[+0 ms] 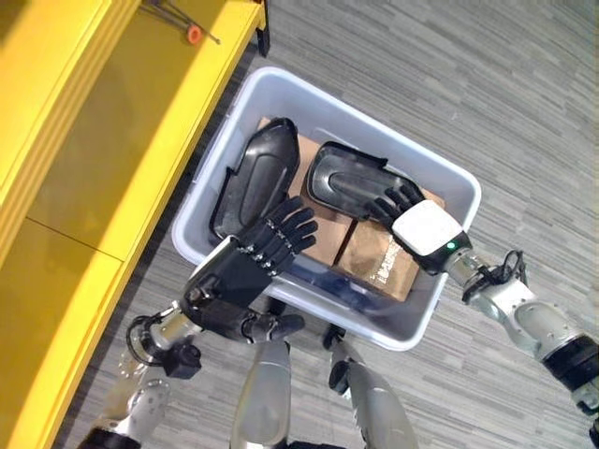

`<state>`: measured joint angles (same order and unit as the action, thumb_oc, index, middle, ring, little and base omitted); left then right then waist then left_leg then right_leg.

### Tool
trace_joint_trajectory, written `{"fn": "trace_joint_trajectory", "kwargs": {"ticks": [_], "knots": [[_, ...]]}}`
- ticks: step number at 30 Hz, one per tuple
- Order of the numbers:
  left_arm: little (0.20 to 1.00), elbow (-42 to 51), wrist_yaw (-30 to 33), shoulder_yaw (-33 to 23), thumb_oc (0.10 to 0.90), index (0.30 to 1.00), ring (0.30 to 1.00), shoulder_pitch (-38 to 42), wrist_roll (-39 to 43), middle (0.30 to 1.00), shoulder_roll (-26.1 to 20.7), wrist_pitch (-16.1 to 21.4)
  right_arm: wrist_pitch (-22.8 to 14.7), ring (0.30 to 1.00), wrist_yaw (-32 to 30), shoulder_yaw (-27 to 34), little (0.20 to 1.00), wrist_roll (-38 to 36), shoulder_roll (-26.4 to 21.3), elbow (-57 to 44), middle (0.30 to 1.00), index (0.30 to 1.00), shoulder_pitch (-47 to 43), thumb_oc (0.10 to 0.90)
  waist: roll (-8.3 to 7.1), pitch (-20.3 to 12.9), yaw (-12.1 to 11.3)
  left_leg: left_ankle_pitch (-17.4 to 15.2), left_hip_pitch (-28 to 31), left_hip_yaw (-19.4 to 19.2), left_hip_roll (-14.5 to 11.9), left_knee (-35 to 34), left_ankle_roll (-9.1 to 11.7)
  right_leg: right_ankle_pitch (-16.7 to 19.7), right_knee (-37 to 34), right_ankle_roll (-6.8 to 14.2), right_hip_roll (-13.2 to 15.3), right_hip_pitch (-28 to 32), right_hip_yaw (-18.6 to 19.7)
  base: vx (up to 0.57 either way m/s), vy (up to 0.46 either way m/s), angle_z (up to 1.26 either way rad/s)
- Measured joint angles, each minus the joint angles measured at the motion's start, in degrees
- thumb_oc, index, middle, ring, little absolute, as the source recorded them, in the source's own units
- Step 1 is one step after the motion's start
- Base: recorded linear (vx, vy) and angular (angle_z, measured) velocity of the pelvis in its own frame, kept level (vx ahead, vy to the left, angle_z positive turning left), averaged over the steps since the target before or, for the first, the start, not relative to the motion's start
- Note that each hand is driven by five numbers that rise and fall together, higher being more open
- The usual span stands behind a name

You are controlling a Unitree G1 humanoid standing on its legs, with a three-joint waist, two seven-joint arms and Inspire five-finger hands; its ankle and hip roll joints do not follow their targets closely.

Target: Move parts from the plastic box to the shelf.

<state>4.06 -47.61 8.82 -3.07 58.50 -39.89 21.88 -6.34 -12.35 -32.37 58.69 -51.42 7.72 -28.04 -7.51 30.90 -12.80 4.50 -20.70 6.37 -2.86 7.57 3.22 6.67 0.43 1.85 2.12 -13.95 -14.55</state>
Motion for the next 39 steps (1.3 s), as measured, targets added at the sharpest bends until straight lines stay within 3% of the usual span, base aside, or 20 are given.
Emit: {"fn": "trace_joint_trajectory", "kwargs": {"ticks": [3,6,7,13,17,21,27,29,33,39], "knots": [[1.000,0.0,0.0,0.1,0.900,1.000,1.000,0.0,1.5,1.000,0.0,0.2,-0.3,1.000,0.2,-0.1,1.000,0.1,-0.1,-0.5,1.000,1.000,0.1,0.900,0.00,0.0,-0.1,0.0,0.5,0.0,0.1,0.0,0.0,0.1,-0.2,0.0,0.1,0.6,0.1,0.00,0.000,0.00],[1.000,0.0,0.0,-0.1,0.900,1.000,1.000,-0.5,2.1,1.000,-0.1,1.0,0.4,1.000,0.3,-0.1,1.000,-4.0,-0.1,0.0,1.000,1.000,1.1,0.900,0.00,0.0,-0.2,0.0,1.1,-0.2,0.1,-0.2,0.0,0.1,-0.3,0.0,0.1,1.0,0.1,-0.01,0.031,-0.01],[1.000,0.0,-0.1,0.1,0.900,1.000,1.000,-0.9,2.1,1.000,-0.1,1.0,0.9,1.000,-0.6,0.9,1.000,-8.5,0.4,0.0,1.000,1.000,2.5,0.900,0.00,0.0,-0.2,0.1,1.5,-0.4,0.1,-0.7,-0.1,0.1,-0.3,0.0,0.2,1.1,0.5,-0.03,0.072,-0.05],[1.000,0.6,1.4,0.1,0.900,1.000,1.000,-2.1,1.9,1.000,0.5,1.1,0.4,1.000,-4.6,12.3,1.000,-20.7,9.3,-6.9,1.000,1.000,10.3,0.900,0.08,0.0,1.4,-0.1,3.6,-1.5,0.2,-1.5,-0.3,0.1,-0.6,0.0,0.4,2.6,1.5,-0.02,0.085,-0.08],[1.000,1.0,2.4,0.2,0.900,1.000,1.000,-0.6,1.9,1.000,0.8,1.2,-0.4,1.000,-4.9,13.2,1.000,-23.3,11.0,-10.8,1.000,1.000,10.2,0.900,0.24,0.0,2.0,0.0,4.4,-2.4,0.3,-2.3,-0.5,0.2,-0.6,-0.1,0.6,2.7,2.4,-0.03,0.099,-0.10],[1.000,1.1,2.6,0.6,0.900,1.000,1.000,-0.3,1.9,1.000,2.0,2.0,2.6,1.000,-4.3,13.1,1.000,-33.7,17.5,-9.3,1.000,1.000,10.6,0.900,0.64,0.0,2.1,0.4,5.8,-3.2,0.8,-3.8,-0.8,0.2,-0.7,-0.1,1.3,3.0,2.9,-0.01,0.096,-0.07],[1.000,1.1,3.2,1.9,0.900,1.000,1.000,0.4,1.8,1.000,5.8,2.7,6.1,1.000,-3.4,13.2,1.000,-56.0,28.0,0.9,1.000,1.000,11.4,0.900,1.25,0.0,2.5,0.3,7.5,-3.7,1.7,-4.8,-1.1,0.2,-1.5,-0.1,2.2,4.6,3.0,0.01,0.088,0.00],[1.000,0.5,4.3,3.4,0.900,1.000,1.000,2.8,1.3,1.000,7.0,2.6,7.4,1.000,-2.1,12.6,1.000,-61.4,29.5,1.1,1.000,1.000,10.3,0.900,3.26,0.0,2.8,0.2,8.0,-3.8,2.2,-4.8,-1.1,0.2,-1.5,0.0,2.7,5.1,3.0,0.03,0.112,0.01],[1.000,0.5,6.2,4.1,0.900,1.000,1.000,5.4,1.3,1.000,8.7,2.6,11.8,1.000,-2.4,11.0,1.000,-66.8,32.6,1.2,1.000,1.000,3.7,0.900,4.31,0.0,2.7,0.1,9.0,-4.0,2.2,-4.9,-1.1,0.2,-1.5,0.0,2.7,6.1,3.0,0.01,0.093,-0.01],[1.000,0.5,6.7,5.4,0.900,1.000,1.000,6.1,-0.6,1.000,9.6,2.5,14.1,1.000,-3.2,9.7,1.000,-63.0,33.6,1.2,1.000,1.000,-0.7,0.900,5.23,0.0,1.4,0.0,8.9,-3.9,2.5,-4.8,-1.1,0.2,-1.5,0.0,3.0,6.1,2.9,-0.01,0.088,0.03]]}}
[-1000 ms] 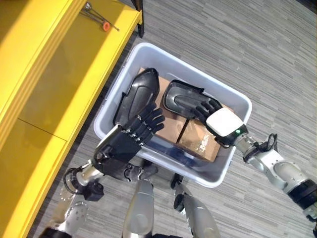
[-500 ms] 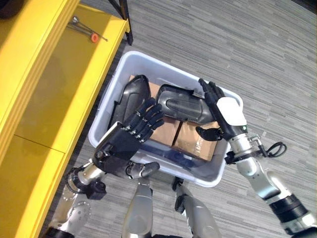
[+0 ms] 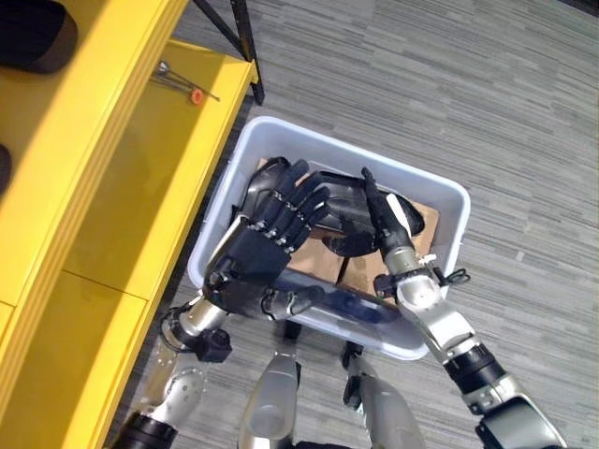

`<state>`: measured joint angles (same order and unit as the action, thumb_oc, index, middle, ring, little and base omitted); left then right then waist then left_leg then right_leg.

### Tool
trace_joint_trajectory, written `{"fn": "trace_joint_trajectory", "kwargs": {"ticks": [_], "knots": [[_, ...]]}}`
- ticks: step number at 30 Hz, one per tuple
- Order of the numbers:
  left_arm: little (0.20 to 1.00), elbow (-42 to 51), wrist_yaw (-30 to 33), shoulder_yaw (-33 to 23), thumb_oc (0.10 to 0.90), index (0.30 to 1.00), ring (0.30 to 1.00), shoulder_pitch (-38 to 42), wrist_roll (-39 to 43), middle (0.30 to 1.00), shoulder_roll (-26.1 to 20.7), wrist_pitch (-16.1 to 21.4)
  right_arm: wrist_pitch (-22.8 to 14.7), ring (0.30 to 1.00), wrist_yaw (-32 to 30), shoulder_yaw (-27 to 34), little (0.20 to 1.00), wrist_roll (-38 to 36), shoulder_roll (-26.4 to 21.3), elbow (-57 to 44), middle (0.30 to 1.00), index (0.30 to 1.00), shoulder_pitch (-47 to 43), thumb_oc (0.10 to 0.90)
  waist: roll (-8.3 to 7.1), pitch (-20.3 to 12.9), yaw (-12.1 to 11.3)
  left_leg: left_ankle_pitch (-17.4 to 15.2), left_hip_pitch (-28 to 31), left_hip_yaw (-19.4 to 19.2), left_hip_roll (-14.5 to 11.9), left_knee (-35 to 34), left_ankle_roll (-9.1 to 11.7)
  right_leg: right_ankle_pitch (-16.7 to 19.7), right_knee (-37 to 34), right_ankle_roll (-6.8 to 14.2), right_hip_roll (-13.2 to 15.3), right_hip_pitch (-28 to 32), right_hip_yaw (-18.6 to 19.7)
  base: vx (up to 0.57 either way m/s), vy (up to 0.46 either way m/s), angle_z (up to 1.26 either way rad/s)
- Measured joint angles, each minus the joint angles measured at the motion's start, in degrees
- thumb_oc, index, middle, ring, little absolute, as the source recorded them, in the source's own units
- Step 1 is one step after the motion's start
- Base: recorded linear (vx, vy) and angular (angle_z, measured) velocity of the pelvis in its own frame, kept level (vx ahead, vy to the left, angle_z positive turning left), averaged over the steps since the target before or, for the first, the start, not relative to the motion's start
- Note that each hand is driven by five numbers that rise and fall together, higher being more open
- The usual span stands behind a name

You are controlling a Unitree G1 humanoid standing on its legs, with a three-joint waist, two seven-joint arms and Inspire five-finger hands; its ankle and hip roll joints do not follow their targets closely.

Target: Move parts from the plastic box to the shelf.

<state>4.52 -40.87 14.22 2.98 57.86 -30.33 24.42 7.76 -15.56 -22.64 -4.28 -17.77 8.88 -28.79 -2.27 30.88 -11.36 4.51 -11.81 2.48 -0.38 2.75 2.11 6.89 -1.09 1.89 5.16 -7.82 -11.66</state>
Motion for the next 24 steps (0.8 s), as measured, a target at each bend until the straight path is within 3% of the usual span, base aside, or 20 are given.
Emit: {"fn": "trace_joint_trajectory", "kwargs": {"ticks": [3,8,13,15,16,17,21,24], "knots": [[1.000,-0.1,-0.1,0.0,0.900,1.000,1.000,-0.6,0.0,1.000,0.0,0.0,1.8,1.000,-0.4,-2.0,1.000,6.2,-1.0,0.0,1.000,1.000,0.2,0.900,0.01,0.0,-0.2,0.0,-0.1,0.1,0.4,0.0,-0.1,-0.1,0.0,0.2,0.4,0.1,-0.1,0.01,0.035,0.06],[1.000,-1.3,-2.5,0.0,0.900,1.000,1.000,-1.4,-0.2,1.000,0.0,-0.2,1.1,1.000,-6.2,-2.6,1.000,14.9,-0.7,0.0,1.000,1.000,2.4,0.900,0.06,0.0,-0.2,-1.6,0.3,-0.9,0.6,3.0,-1.6,-0.7,2.6,0.1,1.0,0.2,-1.6,0.04,0.040,-0.08],[1.000,-2.2,-2.5,1.1,0.900,1.000,1.000,-2.6,-0.1,1.000,-0.3,-0.6,-0.2,1.000,-14.4,-0.7,1.000,22.8,-4.0,-9.0,1.000,1.000,7.4,0.900,1.35,-0.4,2.1,-3.7,2.0,0.7,2.0,6.0,-2.2,-8.2,12.5,1.0,1.2,0.4,-0.5,0.04,-0.013,0.16],[1.000,-2.1,-3.2,1.3,0.900,1.000,1.000,-2.7,-0.1,1.000,0.0,-1.1,-1.2,1.000,-15.9,0.4,1.000,25.4,-4.9,-12.2,1.000,1.000,8.8,0.900,2.22,-0.6,3.1,-3.4,1.9,2.9,2.7,7.2,-2.3,-11.7,16.3,0.8,-0.3,0.4,3.2,0.00,-0.166,0.66],[1.000,-1.8,-3.9,1.4,0.900,1.000,1.000,-2.9,-0.1,1.000,0.2,-3.0,-2.4,1.000,-16.6,1.1,1.000,27.1,-6.0,-13.0,1.000,1.000,10.4,0.900,3.01,-0.7,3.7,-2.8,2.3,6.4,3.6,7.5,-1.7,-15.3,20.4,0.2,-1.4,0.1,6.6,-0.03,-0.184,1.00],[1.000,-1.6,-4.9,1.1,0.900,1.000,1.000,-3.5,-0.1,1.000,0.4,-3.4,-3.9,1.000,-16.9,1.4,1.000,27.9,-6.4,-12.8,1.000,1.000,11.5,0.900,3.60,-1.0,3.9,-2.6,2.4,6.8,3.6,7.5,-1.5,-16.0,20.0,-0.5,-1.8,0.7,6.4,-0.08,-0.133,0.76],[1.000,-2.5,-7.4,-0.3,0.900,1.000,1.000,-9.6,0.3,1.000,3.0,-3.3,-8.1,1.000,-16.6,0.5,1.000,29.2,-8.2,-11.2,1.000,1.000,11.9,0.900,7.63,-3.5,3.0,-0.8,2.0,7.3,1.9,5.2,0.5,-14.5,18.3,-1.6,-3.9,0.0,6.5,-0.14,-0.083,0.02],[1.000,-3.3,-8.5,-0.2,0.900,1.000,1.000,-9.7,0.3,1.000,3.8,-3.3,-9.3,1.000,-16.2,-0.9,1.000,30.1,-9.1,-8.4,1.000,1.000,11.3,0.900,8.74,-4.2,3.4,0.5,2.0,6.2,0.5,4.4,1.7,-13.8,18.1,-2.5,-5.0,0.2,5.6,-0.14,-0.052,0.05]]}}
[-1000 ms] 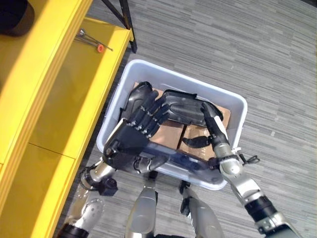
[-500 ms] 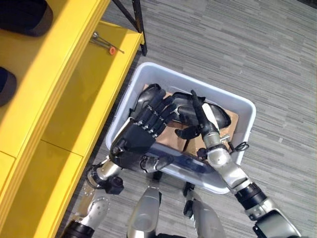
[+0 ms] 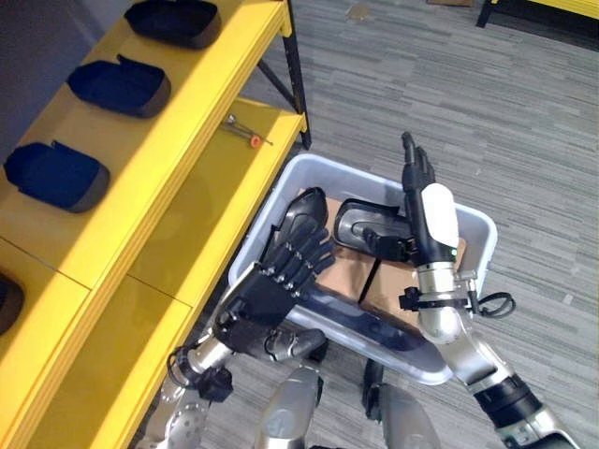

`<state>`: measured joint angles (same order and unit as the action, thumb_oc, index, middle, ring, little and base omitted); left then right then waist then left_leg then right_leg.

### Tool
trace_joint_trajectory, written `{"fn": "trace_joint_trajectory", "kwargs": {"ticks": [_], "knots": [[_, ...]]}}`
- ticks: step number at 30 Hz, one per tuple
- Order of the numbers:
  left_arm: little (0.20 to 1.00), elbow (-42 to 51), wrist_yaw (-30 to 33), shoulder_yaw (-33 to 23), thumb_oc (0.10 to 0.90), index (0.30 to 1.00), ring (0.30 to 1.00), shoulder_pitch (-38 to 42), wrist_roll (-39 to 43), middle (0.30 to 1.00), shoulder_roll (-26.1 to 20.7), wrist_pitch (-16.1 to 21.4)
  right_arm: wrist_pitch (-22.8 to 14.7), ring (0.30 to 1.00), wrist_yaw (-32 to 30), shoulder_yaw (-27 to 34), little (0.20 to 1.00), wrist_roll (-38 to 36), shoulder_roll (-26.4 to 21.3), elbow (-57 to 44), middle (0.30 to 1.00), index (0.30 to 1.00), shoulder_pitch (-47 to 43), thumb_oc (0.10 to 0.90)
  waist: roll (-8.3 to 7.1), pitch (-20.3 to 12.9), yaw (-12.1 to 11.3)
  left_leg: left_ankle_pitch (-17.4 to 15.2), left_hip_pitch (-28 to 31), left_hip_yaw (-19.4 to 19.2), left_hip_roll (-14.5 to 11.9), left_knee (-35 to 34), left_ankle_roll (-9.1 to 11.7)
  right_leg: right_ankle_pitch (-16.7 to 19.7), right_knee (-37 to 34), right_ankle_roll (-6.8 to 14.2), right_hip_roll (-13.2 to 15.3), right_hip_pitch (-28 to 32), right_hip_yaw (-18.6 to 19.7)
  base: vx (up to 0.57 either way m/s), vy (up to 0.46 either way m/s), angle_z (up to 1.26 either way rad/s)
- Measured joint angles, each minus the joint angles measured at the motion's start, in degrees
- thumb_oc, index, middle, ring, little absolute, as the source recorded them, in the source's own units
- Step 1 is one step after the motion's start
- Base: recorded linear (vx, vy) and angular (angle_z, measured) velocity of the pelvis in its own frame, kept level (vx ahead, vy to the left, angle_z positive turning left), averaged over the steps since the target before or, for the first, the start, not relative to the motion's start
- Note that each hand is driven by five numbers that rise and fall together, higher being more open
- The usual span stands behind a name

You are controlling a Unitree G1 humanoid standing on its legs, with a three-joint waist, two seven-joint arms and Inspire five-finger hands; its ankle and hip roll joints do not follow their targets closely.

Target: Move parts from the plastic box to the shelf.

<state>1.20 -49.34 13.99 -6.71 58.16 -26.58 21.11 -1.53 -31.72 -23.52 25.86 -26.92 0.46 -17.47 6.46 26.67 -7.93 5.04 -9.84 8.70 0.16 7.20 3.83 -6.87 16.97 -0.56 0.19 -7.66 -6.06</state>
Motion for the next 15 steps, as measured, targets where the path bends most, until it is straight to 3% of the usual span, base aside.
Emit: {"fn": "trace_joint_trajectory", "kwargs": {"ticks": [2,3,4,6,8,12,13,15], "knots": [[1.000,-0.6,-0.3,0.7,0.900,1.000,1.000,2.3,0.0,1.000,0.6,-0.2,-0.2,1.000,0.2,-0.5,1.000,0.0,-2.3,0.3,1.000,1.000,1.4,0.900,0.69,-0.9,1.3,2.9,-1.1,-5.7,-1.4,-3.0,1.5,0.8,-0.6,-1.4,0.4,0.1,-3.0,-0.18,0.006,0.68],[1.000,-0.4,-0.4,1.1,0.900,1.000,1.000,3.2,0.0,1.000,0.4,-0.4,-0.3,1.000,0.3,-0.6,1.000,0.7,-3.5,0.3,1.000,1.000,2.6,0.900,1.13,-1.7,2.3,1.6,-1.3,-11.2,-3.8,-4.6,0.6,1.2,-1.5,-2.3,0.6,0.1,-5.6,-0.14,0.072,0.92],[1.000,-0.3,-0.5,1.2,0.900,1.000,1.000,4.4,0.1,1.000,0.3,-0.4,-0.3,1.000,0.5,-0.6,1.000,1.1,-3.9,0.4,1.000,1.000,3.4,0.900,0.17,-1.8,2.3,0.2,-1.6,-14.3,-4.7,-3.9,-0.1,1.4,-1.9,-3.3,1.6,-0.2,-5.8,-0.12,0.123,0.54],[1.000,0.1,-0.5,1.8,0.900,1.000,1.000,4.5,0.0,1.000,-0.6,-0.4,-0.4,1.000,1.5,-1.7,1.000,1.1,-3.8,0.5,1.000,1.000,4.3,0.900,-2.16,-3.1,1.8,-2.6,-1.9,-14.1,-4.9,-0.1,-1.3,2.1,-2.2,-3.6,3.7,-1.2,-5.1,-0.12,0.215,0.13],[1.000,0.1,-0.4,2.9,0.900,1.000,1.000,4.5,0.0,1.000,-0.9,-0.6,-1.9,1.000,2.5,-2.6,1.000,1.1,-3.9,0.4,1.000,1.000,4.6,0.900,-3.84,-4.9,3.7,-4.6,1.0,-12.7,-6.2,2.1,-0.3,3.0,-2.6,-2.9,6.4,-1.0,-5.1,-0.11,0.290,0.19],[1.000,0.0,-0.1,3.7,0.900,1.000,1.000,5.0,0.0,1.000,-0.8,-1.2,-3.2,1.000,3.3,-2.6,1.000,1.1,-5.0,0.3,1.000,1.000,4.6,0.900,-4.86,-6.3,5.7,-5.1,6.0,-11.6,-11.7,2.0,0.4,3.2,-2.1,-2.0,8.2,-1.3,-4.5,-0.09,0.335,0.07],[1.000,-0.2,-0.2,3.7,0.900,1.000,1.000,5.0,0.0,1.000,-0.8,-1.5,-3.8,1.000,3.9,-2.2,1.000,1.1,-5.2,0.3,1.000,1.000,4.7,0.900,-4.78,-6.5,6.4,-4.9,7.1,-11.0,-12.9,0.9,0.2,3.1,-1.1,-0.8,9.0,-2.4,-3.5,-0.17,0.631,-0.10],[1.000,-0.6,-0.2,4.1,0.900,1.000,1.000,5.0,-0.1,1.000,-0.8,-2.7,-4.4,1.000,4.9,-2.7,1.000,1.1,-5.5,0.8,1.000,1.000,4.3,0.900,-3.82,-7.6,6.4,-4.9,7.9,-9.9,-11.5,-3.3,-0.1,3.8,0.4,1.1,9.9,-5.2,-1.5,-0.15,0.483,-0.28]]}}
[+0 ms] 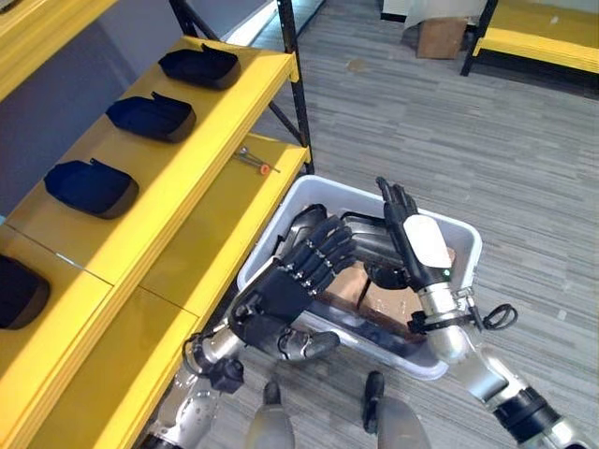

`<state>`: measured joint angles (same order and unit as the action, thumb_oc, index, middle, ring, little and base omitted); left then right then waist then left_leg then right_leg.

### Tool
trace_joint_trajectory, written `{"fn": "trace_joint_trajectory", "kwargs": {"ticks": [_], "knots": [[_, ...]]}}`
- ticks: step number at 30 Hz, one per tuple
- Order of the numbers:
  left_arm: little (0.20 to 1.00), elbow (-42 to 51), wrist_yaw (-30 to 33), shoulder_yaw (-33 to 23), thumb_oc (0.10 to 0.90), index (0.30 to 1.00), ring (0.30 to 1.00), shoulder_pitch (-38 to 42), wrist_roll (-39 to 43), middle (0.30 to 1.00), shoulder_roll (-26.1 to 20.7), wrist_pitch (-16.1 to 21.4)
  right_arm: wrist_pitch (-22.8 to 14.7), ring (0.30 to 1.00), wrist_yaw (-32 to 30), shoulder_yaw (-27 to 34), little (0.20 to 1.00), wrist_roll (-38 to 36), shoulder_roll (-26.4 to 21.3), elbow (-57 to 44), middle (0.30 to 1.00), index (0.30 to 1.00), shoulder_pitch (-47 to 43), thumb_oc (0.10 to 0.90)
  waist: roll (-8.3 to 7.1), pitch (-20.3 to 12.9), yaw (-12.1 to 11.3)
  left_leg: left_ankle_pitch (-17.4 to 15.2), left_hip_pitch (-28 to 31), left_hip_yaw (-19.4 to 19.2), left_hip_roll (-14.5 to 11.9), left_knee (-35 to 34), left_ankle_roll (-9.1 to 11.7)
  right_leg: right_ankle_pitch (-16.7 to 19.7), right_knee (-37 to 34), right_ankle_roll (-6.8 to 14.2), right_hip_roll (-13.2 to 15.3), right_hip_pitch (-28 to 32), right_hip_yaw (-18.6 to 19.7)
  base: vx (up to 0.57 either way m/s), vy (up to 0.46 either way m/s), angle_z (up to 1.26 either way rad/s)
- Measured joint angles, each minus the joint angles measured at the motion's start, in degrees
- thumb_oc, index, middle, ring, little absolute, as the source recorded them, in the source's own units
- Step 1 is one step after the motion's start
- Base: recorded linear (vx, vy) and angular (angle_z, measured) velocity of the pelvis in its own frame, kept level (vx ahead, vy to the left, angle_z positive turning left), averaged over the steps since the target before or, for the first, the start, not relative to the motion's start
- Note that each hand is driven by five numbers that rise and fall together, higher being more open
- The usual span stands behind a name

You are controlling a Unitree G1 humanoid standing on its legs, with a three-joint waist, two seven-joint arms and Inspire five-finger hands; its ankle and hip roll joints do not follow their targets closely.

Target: Move parts from the plastic box to the shelf.

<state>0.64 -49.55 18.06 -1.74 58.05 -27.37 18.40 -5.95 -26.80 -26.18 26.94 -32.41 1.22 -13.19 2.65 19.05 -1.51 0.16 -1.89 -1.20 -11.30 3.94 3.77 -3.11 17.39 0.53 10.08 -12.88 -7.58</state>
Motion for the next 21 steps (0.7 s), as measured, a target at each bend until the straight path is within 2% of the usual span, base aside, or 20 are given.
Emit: {"fn": "trace_joint_trajectory", "kwargs": {"ticks": [1,2,3,4,5,6,7,8,9,10,11,12,14,15,18,20,21], "knots": [[1.000,-0.3,0.0,0.4,0.900,1.000,1.000,0.0,-0.2,1.000,0.1,-0.7,-0.4,1.000,0.8,-0.2,1.000,0.0,-1.1,0.0,1.000,1.000,0.0,0.900,1.51,-0.9,0.4,1.1,0.0,-0.6,0.5,-0.7,-1.5,0.7,0.2,1.4,0.2,-0.9,-0.1,-0.13,0.401,-0.06],[1.000,-1.2,0.2,0.9,0.900,1.000,1.000,0.3,-0.4,1.000,-0.4,-1.1,-0.8,1.000,2.4,-0.3,1.000,0.1,-0.9,0.4,1.000,1.000,0.8,0.900,1.17,-1.4,1.2,0.5,-0.1,-1.9,2.8,-1.2,1.9,3.0,-0.8,4.0,3.0,-0.6,0.0,-0.17,0.531,0.23],[1.000,-1.0,0.4,1.0,0.900,1.000,1.000,-0.6,-0.4,1.000,-0.6,-1.1,-1.4,1.000,3.9,-0.4,1.000,1.3,-1.3,1.1,1.000,1.000,2.1,0.900,1.15,-1.5,1.2,0.4,-0.1,-2.5,6.3,-1.4,0.4,5.2,-5.1,4.2,6.3,2.0,-0.7,-0.13,0.401,0.35],[1.000,-1.0,0.5,0.6,0.900,1.000,1.000,-2.5,0.1,1.000,-1.1,-0.8,-2.7,1.000,4.5,-1.3,1.000,2.4,0.0,3.9,1.000,1.000,2.7,0.900,0.84,-2.9,0.9,0.2,0.1,-3.0,9.1,-0.8,-0.9,8.5,-9.7,3.5,8.5,4.1,-0.6,-0.24,0.533,0.25],[1.000,-1.2,0.7,0.6,0.900,1.000,1.000,-4.1,0.2,1.000,-1.7,-0.8,-2.7,1.000,5.3,-2.8,1.000,3.0,1.2,6.0,1.000,1.000,3.7,0.900,0.45,-3.9,-0.4,-0.6,0.2,-3.5,11.1,-0.3,-2.7,11.1,-13.4,1.6,10.2,6.8,-1.3,-0.23,0.394,0.06],[1.000,-3.2,0.2,0.6,0.900,1.000,1.000,-5.6,0.2,1.000,-4.0,0.0,-2.6,1.000,5.8,-2.8,1.000,4.5,4.5,7.0,1.000,1.000,5.4,0.900,-2.03,-5.5,-2.1,-1.5,-1.1,-3.9,12.5,2.9,-3.2,17.2,-16.3,2.8,11.7,7.5,-2.8,-0.26,0.401,0.01],[1.000,-4.9,0.2,0.5,0.900,1.000,1.000,-6.1,0.2,1.000,-4.7,0.0,-2.5,1.000,5.8,-2.8,1.000,4.6,6.0,7.0,1.000,1.000,5.7,0.900,-3.01,-5.9,-2.5,-2.9,-3.1,-4.2,12.4,5.3,-4.2,19.9,-17.3,2.5,11.8,7.7,-3.1,-0.13,0.176,0.02],[1.000,-6.1,0.2,-0.4,0.900,1.000,1.000,-6.8,0.1,1.000,-5.1,-0.1,-2.3,1.000,6.5,-2.8,1.000,4.9,6.9,6.7,1.000,1.000,5.7,0.900,-4.91,-6.6,-2.4,-3.6,-4.0,-5.0,12.7,6.2,-4.8,22.0,-18.2,2.3,12.2,7.8,-4.9,-0.07,0.073,0.25],[1.000,-7.6,0.4,-1.8,0.900,1.000,1.000,-6.6,0.1,1.000,-4.6,-0.1,-1.9,1.000,7.5,-2.7,1.000,6.0,6.9,6.2,1.000,1.000,5.8,0.900,-6.24,-6.8,-2.7,-3.5,-4.5,-5.8,11.7,6.1,-5.6,22.7,-16.4,2.6,12.1,7.6,-7.0,-0.03,-0.054,0.49],[1.000,-7.8,0.7,-2.7,0.900,1.000,1.000,-6.9,0.1,1.000,-4.1,-0.1,-1.7,1.000,8.1,-2.7,1.000,6.7,6.6,6.1,1.000,1.000,6.2,0.900,-5.47,-6.9,-2.9,-2.7,-4.4,-6.0,9.7,4.9,-5.8,18.6,-12.6,4.0,9.8,6.9,-7.1,-0.06,-0.068,0.54],[1.000,-6.7,0.7,-3.7,0.900,1.000,1.000,-7.9,0.2,1.000,-4.1,-0.1,-1.7,1.000,8.6,-2.7,1.000,6.9,6.1,5.7,1.000,1.000,6.5,0.900,-5.50,-7.5,-3.5,-0.7,-4.4,-6.0,8.1,2.7,-5.6,13.3,-8.9,4.2,6.6,5.5,-6.9,-0.24,-0.094,0.53],[1.000,-2.9,1.0,-5.2,0.900,1.000,1.000,-9.5,0.2,1.000,-5.8,-0.1,-1.8,1.000,9.0,-2.6,1.000,7.9,4.8,4.4,1.000,1.000,5.8,0.900,-5.90,-7.7,-4.2,4.2,-4.5,-4.3,7.3,-2.4,-5.6,6.4,-4.9,4.6,1.6,4.3,-6.5,-0.30,-0.077,0.57],[1.000,-0.9,2.3,-3.7,0.900,1.000,1.000,-7.0,0.2,1.000,-7.5,0.1,-1.2,1.000,9.0,-2.4,1.000,9.2,2.1,4.2,1.000,1.000,2.8,0.900,-5.83,-7.6,-3.6,7.3,-7.3,-3.1,9.3,-5.6,-5.7,4.1,-6.4,4.3,-0.5,2.5,-5.5,-0.27,-0.039,0.58],[1.000,-0.7,2.5,-3.6,0.900,1.000,1.000,-5.9,0.4,1.000,-7.3,0.3,-0.7,1.000,9.0,-2.4,1.000,9.7,1.4,4.7,1.000,1.000,0.5,0.900,-5.62,-7.5,-3.9,8.4,-8.4,-3.3,10.4,-6.8,-5.8,3.8,-8.3,3.9,-0.3,1.7,-5.2,-0.15,-0.009,0.14],[1.000,-0.7,2.5,-2.2,0.900,1.000,1.000,-2.6,2.3,1.000,-4.2,0.3,1.4,1.000,8.8,-2.7,1.000,11.4,0.9,10.5,1.000,1.000,-8.9,0.900,0.58,-3.0,-4.3,10.6,-10.1,-4.2,10.4,-8.5,-5.2,9.0,-15.3,4.7,-1.0,2.2,-4.5,-0.03,-0.020,-0.18],[1.000,-0.5,1.8,-2.0,0.900,1.000,1.000,-2.7,2.4,1.000,-3.2,0.2,2.5,1.000,8.8,-3.7,1.000,11.4,-0.4,12.4,1.000,1.000,-9.5,0.900,1.73,-2.4,-4.9,10.7,-9.6,-4.2,10.2,-8.5,-5.1,10.2,-17.8,4.6,-1.5,3.7,-4.6,0.01,-0.001,-0.09],[1.000,-0.4,1.5,-2.0,0.900,1.000,1.000,-3.1,2.5,1.000,-3.1,0.2,3.0,1.000,8.8,-4.1,1.000,11.4,-0.9,12.5,1.000,1.000,-9.4,0.900,1.70,-2.4,-5.0,10.7,-9.5,-4.2,10.0,-8.5,-5.0,10.4,-18.4,4.4,-1.7,4.1,-4.6,0.02,0.030,0.00]]}}
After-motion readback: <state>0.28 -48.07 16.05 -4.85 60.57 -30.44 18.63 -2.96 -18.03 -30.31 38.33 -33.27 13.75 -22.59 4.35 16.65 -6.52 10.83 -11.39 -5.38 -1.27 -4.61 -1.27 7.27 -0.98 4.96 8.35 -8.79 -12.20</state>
